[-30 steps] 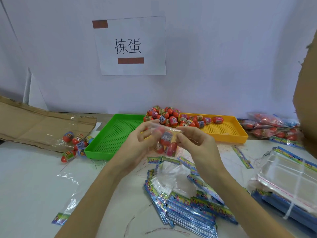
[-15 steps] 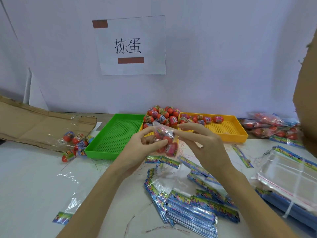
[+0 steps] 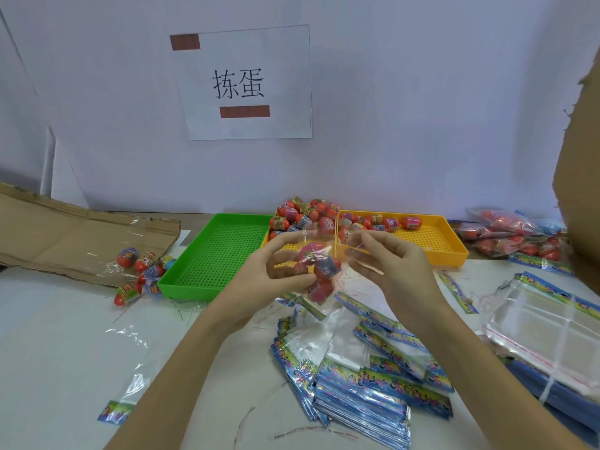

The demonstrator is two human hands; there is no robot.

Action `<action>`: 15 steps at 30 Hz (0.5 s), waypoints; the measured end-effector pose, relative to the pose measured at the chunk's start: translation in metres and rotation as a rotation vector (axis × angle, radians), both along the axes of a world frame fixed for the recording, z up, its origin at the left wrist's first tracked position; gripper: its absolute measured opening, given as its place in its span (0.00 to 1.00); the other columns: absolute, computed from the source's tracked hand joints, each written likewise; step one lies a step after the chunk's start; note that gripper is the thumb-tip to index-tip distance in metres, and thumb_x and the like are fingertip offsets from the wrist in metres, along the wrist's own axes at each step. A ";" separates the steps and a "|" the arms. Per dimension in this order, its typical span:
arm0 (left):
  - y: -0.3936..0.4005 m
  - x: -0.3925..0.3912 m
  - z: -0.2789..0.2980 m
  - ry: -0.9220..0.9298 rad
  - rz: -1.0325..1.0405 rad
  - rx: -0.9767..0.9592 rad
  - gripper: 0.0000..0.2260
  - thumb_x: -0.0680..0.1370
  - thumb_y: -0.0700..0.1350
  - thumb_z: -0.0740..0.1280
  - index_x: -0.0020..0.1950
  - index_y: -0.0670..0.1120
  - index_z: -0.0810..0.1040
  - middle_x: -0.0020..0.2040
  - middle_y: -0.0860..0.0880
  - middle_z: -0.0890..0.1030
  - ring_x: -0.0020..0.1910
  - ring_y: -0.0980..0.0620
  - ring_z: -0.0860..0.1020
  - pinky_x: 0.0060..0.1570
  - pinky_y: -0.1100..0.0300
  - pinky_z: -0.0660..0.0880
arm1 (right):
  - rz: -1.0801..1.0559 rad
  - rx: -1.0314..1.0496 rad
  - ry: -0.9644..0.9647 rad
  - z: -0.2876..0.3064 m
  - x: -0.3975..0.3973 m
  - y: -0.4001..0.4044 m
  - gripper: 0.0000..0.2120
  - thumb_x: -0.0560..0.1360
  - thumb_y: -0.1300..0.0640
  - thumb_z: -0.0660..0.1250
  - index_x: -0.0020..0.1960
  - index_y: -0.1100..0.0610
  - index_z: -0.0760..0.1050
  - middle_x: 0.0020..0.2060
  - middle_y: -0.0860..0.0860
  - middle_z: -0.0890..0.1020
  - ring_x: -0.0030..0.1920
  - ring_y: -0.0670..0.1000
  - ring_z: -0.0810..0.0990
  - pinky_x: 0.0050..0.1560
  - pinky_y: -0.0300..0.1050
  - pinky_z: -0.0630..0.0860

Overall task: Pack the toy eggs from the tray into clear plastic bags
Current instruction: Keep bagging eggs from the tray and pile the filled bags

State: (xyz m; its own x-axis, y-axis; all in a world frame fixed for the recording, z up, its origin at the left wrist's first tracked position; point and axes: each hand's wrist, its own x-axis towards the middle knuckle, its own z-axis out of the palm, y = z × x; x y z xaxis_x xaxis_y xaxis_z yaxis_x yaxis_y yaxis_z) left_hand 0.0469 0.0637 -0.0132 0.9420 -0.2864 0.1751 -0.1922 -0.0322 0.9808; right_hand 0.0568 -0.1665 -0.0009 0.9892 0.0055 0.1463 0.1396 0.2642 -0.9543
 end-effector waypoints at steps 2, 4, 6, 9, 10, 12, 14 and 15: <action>-0.003 -0.001 0.002 0.033 0.004 -0.021 0.21 0.76 0.51 0.79 0.68 0.56 0.81 0.57 0.44 0.86 0.51 0.46 0.86 0.50 0.55 0.82 | 0.039 -0.004 0.010 0.001 -0.001 0.000 0.09 0.83 0.60 0.66 0.56 0.63 0.83 0.50 0.56 0.87 0.53 0.57 0.87 0.54 0.50 0.85; -0.008 -0.002 0.002 0.032 0.090 -0.036 0.13 0.78 0.54 0.77 0.61 0.52 0.84 0.51 0.42 0.87 0.43 0.49 0.85 0.44 0.58 0.81 | 0.054 -0.006 -0.001 0.002 -0.001 0.001 0.09 0.82 0.60 0.66 0.57 0.63 0.83 0.48 0.56 0.87 0.51 0.57 0.87 0.51 0.47 0.85; -0.013 -0.002 0.000 0.053 0.183 -0.084 0.11 0.77 0.53 0.75 0.54 0.49 0.85 0.49 0.39 0.87 0.39 0.48 0.85 0.40 0.59 0.81 | 0.057 0.013 -0.012 0.003 -0.001 0.003 0.10 0.82 0.58 0.66 0.58 0.61 0.83 0.50 0.56 0.87 0.51 0.56 0.87 0.52 0.46 0.84; -0.018 -0.001 -0.002 0.077 0.257 -0.169 0.08 0.77 0.53 0.74 0.50 0.50 0.85 0.46 0.44 0.88 0.35 0.48 0.84 0.37 0.60 0.80 | 0.145 -0.016 -0.015 0.001 0.000 0.005 0.19 0.79 0.47 0.67 0.64 0.57 0.80 0.56 0.57 0.86 0.56 0.54 0.86 0.56 0.45 0.83; -0.020 -0.001 -0.004 0.072 0.286 -0.189 0.06 0.78 0.52 0.74 0.49 0.50 0.86 0.45 0.45 0.88 0.34 0.48 0.84 0.36 0.60 0.80 | 0.200 -0.047 -0.001 -0.001 0.000 0.006 0.23 0.77 0.43 0.66 0.66 0.57 0.79 0.57 0.56 0.86 0.57 0.54 0.86 0.56 0.44 0.82; -0.023 -0.001 -0.007 0.063 0.353 -0.225 0.05 0.81 0.48 0.73 0.46 0.50 0.86 0.43 0.45 0.87 0.34 0.48 0.84 0.34 0.61 0.79 | 0.294 -0.054 0.046 -0.002 0.001 0.008 0.29 0.76 0.38 0.65 0.68 0.57 0.77 0.59 0.54 0.86 0.59 0.53 0.85 0.58 0.46 0.82; -0.025 -0.001 -0.009 0.063 0.403 -0.266 0.06 0.81 0.44 0.73 0.44 0.49 0.86 0.42 0.45 0.86 0.35 0.50 0.84 0.33 0.61 0.79 | 0.333 0.029 0.091 -0.001 0.002 0.008 0.30 0.76 0.37 0.65 0.69 0.57 0.76 0.60 0.54 0.86 0.61 0.54 0.85 0.62 0.49 0.81; -0.025 0.000 -0.009 0.065 0.423 -0.289 0.07 0.81 0.43 0.73 0.44 0.49 0.87 0.42 0.46 0.86 0.36 0.50 0.84 0.34 0.60 0.81 | 0.318 0.024 0.069 -0.002 0.002 0.007 0.29 0.76 0.38 0.67 0.69 0.56 0.77 0.59 0.53 0.86 0.61 0.54 0.85 0.61 0.48 0.82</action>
